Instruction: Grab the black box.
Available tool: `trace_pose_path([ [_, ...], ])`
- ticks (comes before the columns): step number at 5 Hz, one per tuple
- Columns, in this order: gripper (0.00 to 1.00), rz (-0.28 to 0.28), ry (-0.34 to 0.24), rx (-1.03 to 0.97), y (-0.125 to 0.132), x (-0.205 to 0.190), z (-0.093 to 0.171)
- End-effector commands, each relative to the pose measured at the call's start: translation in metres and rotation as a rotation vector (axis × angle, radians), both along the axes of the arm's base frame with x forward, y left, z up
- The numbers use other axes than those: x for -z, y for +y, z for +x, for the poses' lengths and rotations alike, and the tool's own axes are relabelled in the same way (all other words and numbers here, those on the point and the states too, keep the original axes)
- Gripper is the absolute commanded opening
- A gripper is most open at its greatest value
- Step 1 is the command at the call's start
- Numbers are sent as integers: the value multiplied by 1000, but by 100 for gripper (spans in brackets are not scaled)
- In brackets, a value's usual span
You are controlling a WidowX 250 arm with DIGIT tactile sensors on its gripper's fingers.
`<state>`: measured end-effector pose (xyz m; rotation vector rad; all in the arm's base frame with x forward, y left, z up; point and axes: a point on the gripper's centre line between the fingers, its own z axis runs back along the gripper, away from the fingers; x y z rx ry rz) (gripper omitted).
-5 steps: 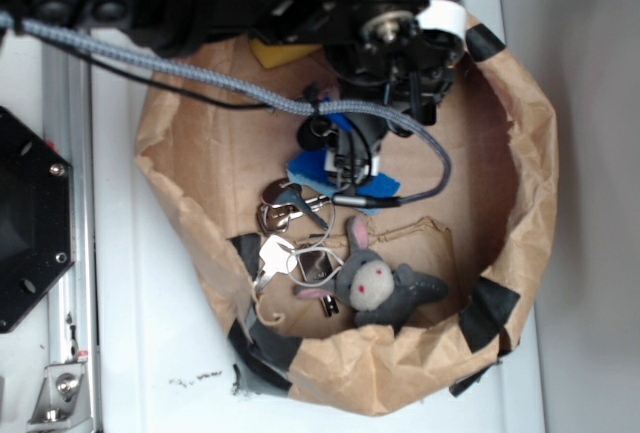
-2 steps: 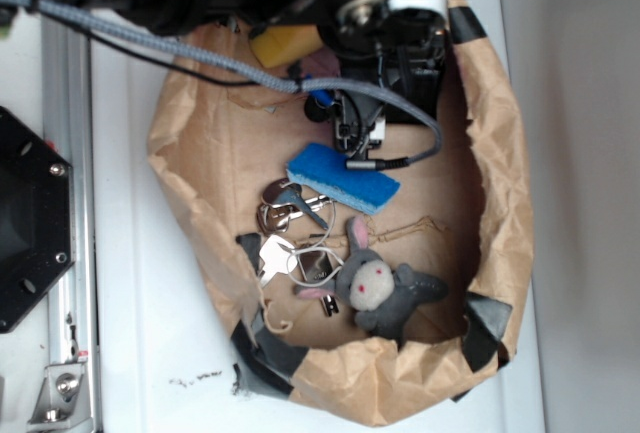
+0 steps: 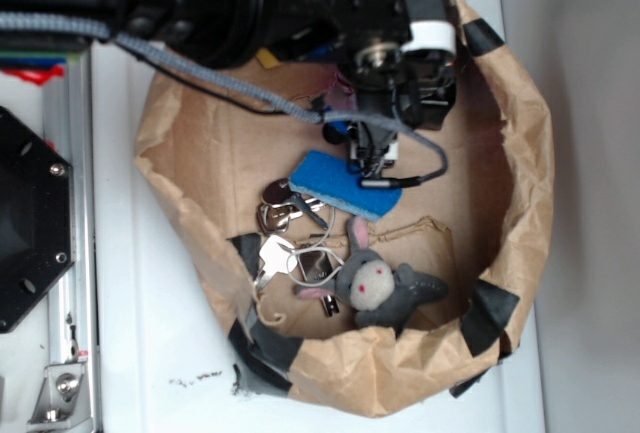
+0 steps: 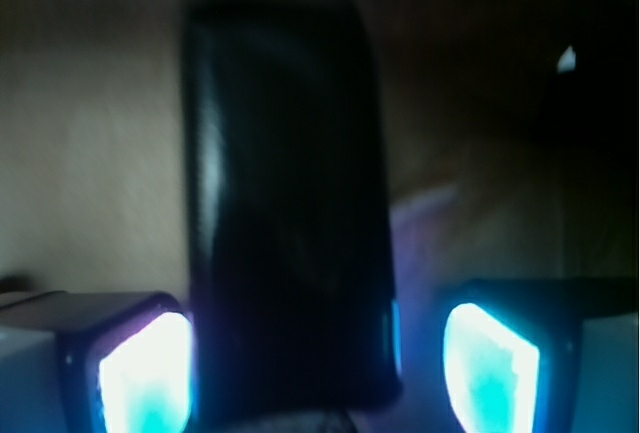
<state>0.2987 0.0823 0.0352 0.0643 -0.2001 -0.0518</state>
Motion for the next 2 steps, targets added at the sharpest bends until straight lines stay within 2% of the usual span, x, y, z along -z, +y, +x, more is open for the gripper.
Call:
trace_pose_path([
  [1,100,-79,-80,130,-22,-35,-1],
  [2,100,-130,-102,192,-35,-48,-9],
])
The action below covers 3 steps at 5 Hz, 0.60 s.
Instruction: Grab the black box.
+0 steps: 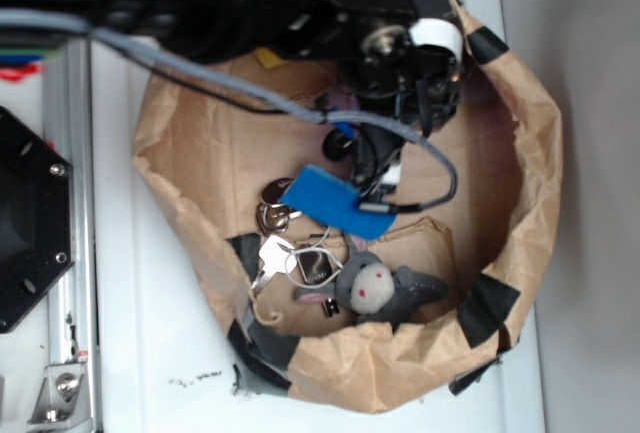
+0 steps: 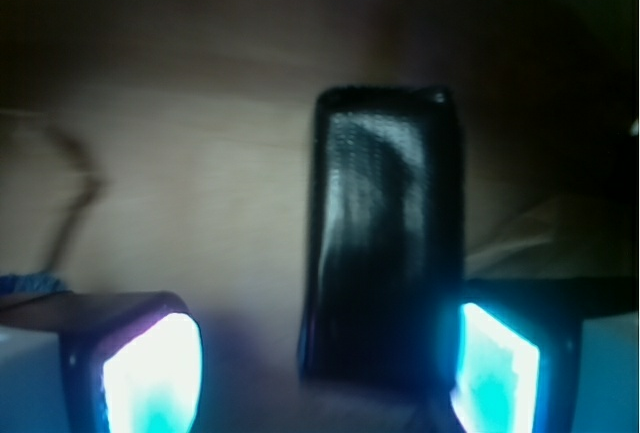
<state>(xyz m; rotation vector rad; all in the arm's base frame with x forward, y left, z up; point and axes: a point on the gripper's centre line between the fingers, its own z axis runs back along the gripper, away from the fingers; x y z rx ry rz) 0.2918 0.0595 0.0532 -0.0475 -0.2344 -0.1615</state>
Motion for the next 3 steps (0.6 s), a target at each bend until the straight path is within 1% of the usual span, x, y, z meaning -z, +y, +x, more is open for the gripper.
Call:
trace_pose_path([
  [1,100,-58,-75,88,-19,-38,-6],
  [3,100,-49,-72,86,-21,-40,-7],
])
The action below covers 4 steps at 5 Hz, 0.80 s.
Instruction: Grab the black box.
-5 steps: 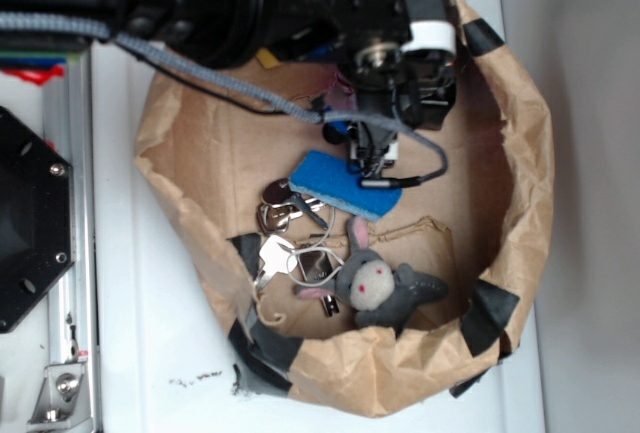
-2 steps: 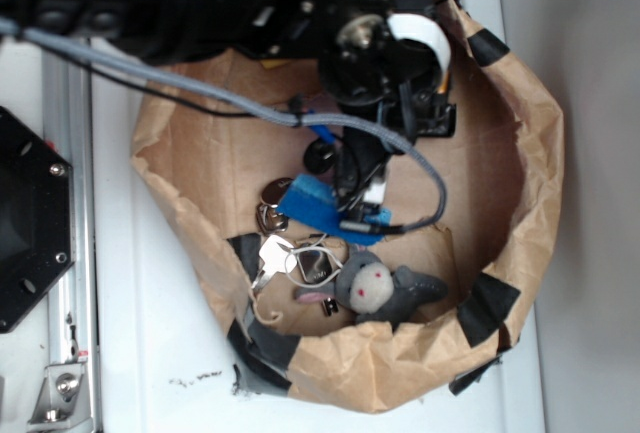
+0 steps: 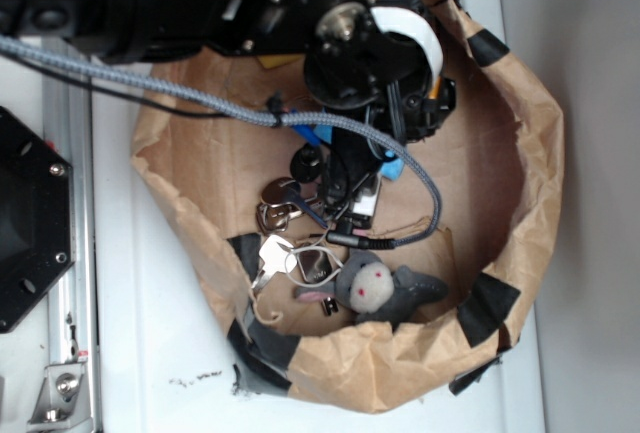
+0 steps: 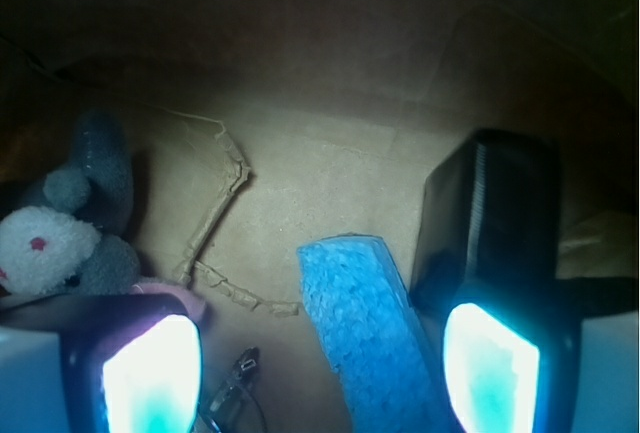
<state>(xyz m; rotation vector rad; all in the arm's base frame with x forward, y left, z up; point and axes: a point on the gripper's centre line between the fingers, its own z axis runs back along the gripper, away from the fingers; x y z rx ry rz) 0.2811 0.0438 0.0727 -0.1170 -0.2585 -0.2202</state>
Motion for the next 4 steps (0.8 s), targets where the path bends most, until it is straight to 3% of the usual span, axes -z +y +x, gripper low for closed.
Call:
trace_pose_path([
  [1,100,25,-50,-23,-2,-18,11],
  [4,100,108,-98,-244,41,-8,54],
])
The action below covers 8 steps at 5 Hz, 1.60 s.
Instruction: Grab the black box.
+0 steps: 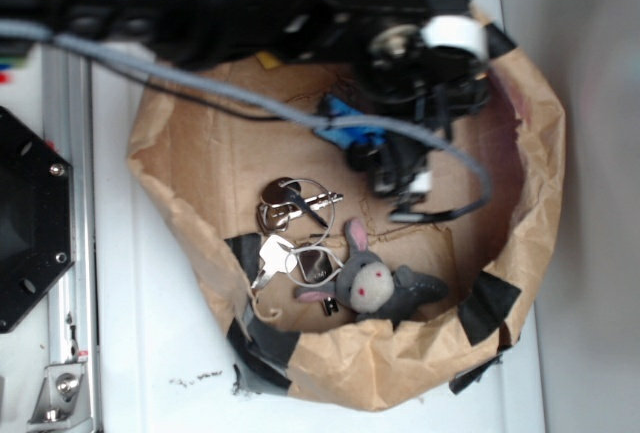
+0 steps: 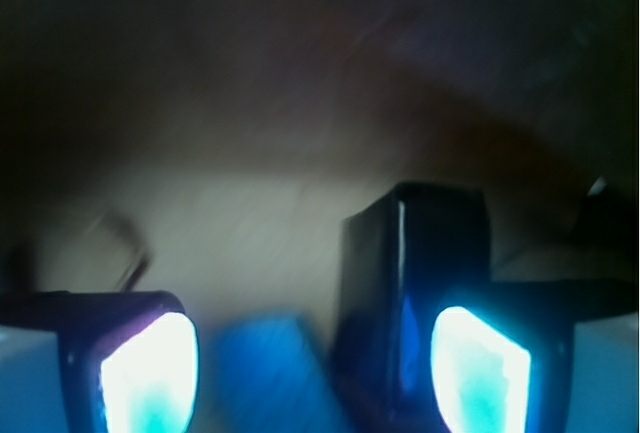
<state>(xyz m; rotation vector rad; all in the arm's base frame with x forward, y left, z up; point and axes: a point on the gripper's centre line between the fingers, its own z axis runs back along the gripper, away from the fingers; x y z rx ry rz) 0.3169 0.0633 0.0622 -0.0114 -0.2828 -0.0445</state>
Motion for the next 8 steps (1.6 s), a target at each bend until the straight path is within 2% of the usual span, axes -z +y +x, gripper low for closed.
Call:
trace_pose_path([
  [1,100,30,-89,-49,25,-22,16],
  [3,100,76,-88,-54,32,-9,20],
  [5,100,180,-29,10,26,36,12],
  [6,100,184,-38,45,19,37,4],
  [7,90,154,-45,54,17,30,0],
  [8,0,129,-53,43,16,21,-2],
])
